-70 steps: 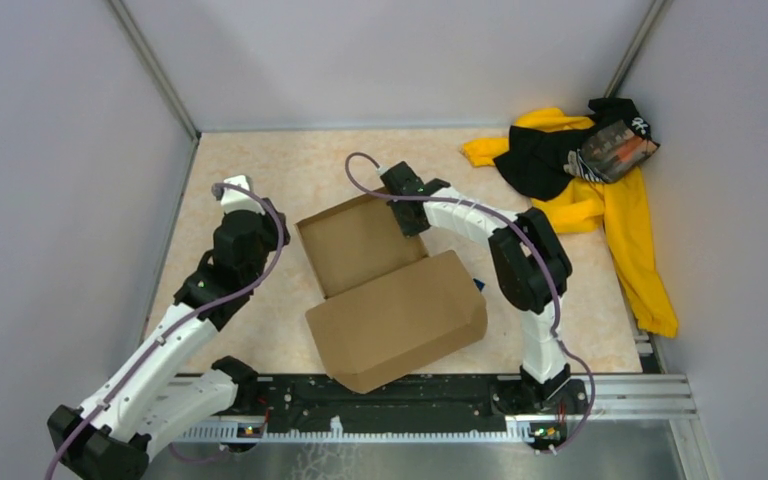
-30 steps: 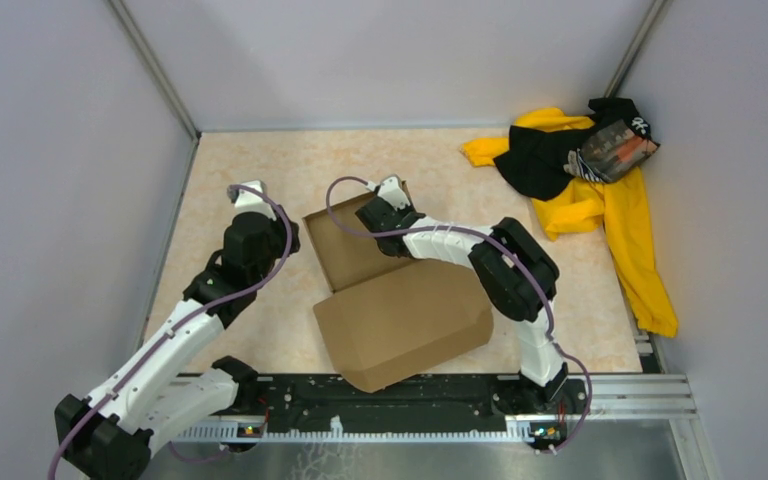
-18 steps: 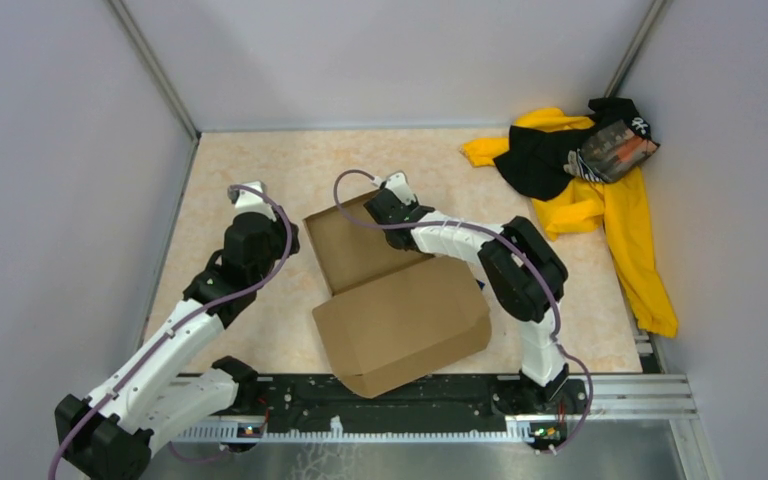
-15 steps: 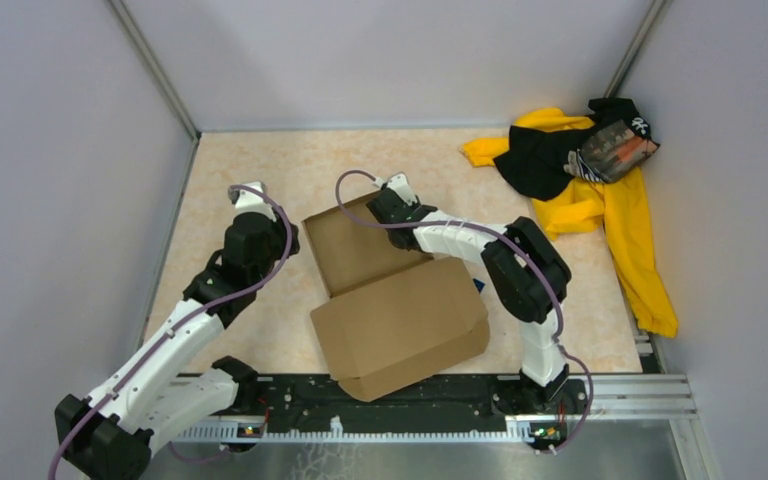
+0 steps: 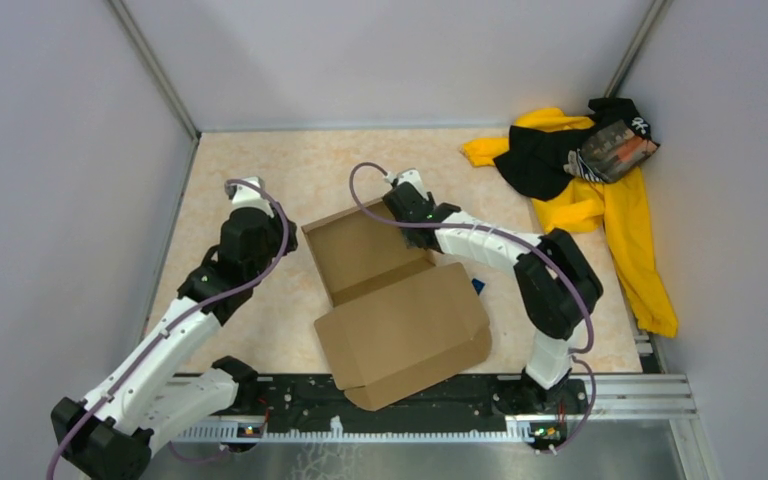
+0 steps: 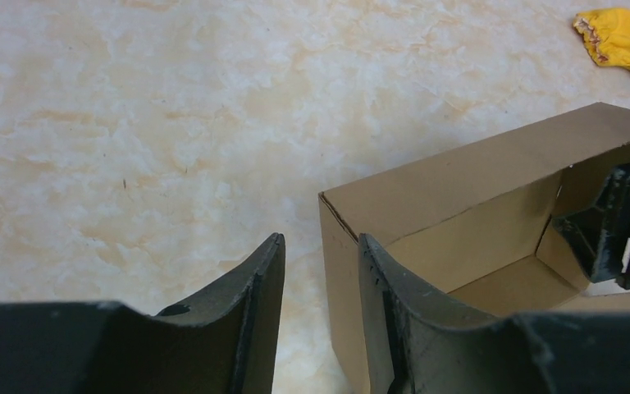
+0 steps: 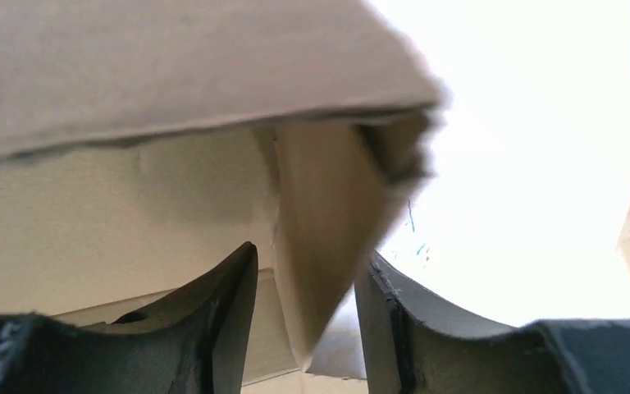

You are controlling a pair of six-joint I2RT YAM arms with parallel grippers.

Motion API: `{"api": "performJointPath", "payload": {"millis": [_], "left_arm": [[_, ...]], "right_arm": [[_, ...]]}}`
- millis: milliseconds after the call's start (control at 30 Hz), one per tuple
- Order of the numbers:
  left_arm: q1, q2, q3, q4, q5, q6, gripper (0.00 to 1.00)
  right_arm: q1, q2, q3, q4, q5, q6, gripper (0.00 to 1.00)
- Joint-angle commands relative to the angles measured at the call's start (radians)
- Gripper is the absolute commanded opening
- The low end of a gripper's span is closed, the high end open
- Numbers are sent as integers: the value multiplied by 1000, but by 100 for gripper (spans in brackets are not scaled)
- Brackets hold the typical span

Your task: Fold the paper box

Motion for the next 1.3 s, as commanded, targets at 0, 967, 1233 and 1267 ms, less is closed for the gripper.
{"api": "performJointPath", "payload": {"millis": [0,967,1233,1267], "left_arm": [[5,-3,44,-21,16,-10,44],[5,-38,43,-49,-28,-3,44],[5,-37,40,-49,-32,-5,44],[5,-38,40,-49,-33,-5,44]], "right_arm": [[-31,-131,-44,95,-71,8,47],[145,-374,-268,625,-259,-786,58],[155,-286,-187,589,-430,-918,59],[157,-277,-179,591,-445,-928,59]]}}
